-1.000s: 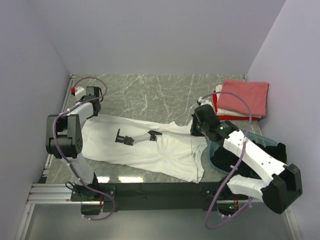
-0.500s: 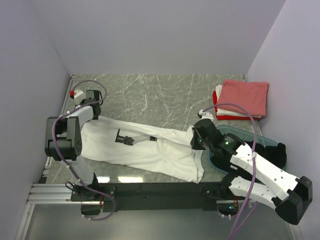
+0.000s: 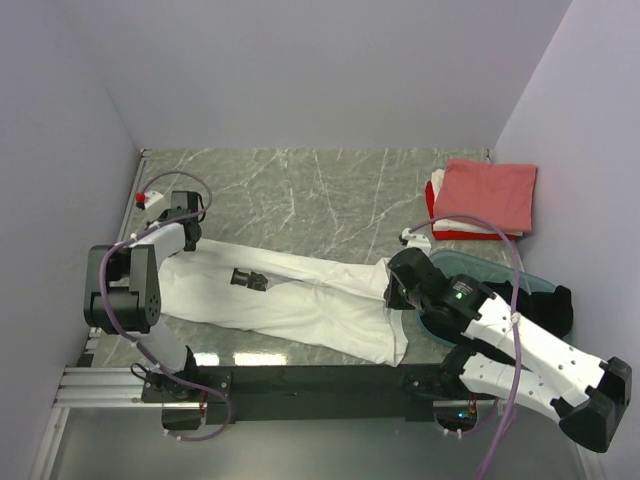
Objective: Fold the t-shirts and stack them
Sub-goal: Fold the tshirt
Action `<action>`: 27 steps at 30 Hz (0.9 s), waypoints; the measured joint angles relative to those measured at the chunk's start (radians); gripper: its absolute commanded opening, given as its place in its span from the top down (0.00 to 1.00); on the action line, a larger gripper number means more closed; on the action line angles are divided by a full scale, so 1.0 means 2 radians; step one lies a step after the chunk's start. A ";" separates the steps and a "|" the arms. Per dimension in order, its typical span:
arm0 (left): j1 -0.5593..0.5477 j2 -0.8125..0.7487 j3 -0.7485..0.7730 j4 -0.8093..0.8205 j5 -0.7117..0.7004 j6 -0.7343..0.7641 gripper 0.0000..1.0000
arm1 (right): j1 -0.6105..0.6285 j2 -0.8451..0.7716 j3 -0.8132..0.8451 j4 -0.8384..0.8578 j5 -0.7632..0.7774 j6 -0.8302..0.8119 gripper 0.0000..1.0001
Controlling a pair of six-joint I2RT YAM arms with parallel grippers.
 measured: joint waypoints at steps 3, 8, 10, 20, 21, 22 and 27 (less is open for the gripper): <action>0.000 -0.007 -0.007 -0.002 -0.005 -0.003 0.99 | 0.007 -0.005 -0.005 -0.002 0.001 0.006 1.00; 0.000 -0.019 -0.016 -0.005 -0.012 -0.014 0.93 | 0.017 -0.007 -0.015 -0.005 0.004 0.015 1.00; 0.001 -0.025 -0.021 -0.007 -0.013 -0.019 0.70 | 0.021 -0.006 -0.017 -0.006 0.006 0.018 1.00; 0.014 -0.142 -0.077 -0.028 -0.034 -0.062 0.14 | 0.050 0.008 -0.018 -0.017 0.023 0.037 0.98; 0.014 -0.158 -0.078 -0.028 -0.034 -0.064 0.13 | 0.054 0.009 -0.018 -0.018 0.024 0.041 0.93; 0.014 -0.170 -0.079 -0.027 -0.034 -0.064 0.12 | 0.058 0.010 -0.018 -0.020 0.025 0.044 0.80; 0.006 -0.230 -0.080 -0.022 -0.022 -0.064 0.09 | 0.080 0.027 -0.019 -0.033 0.037 0.064 0.48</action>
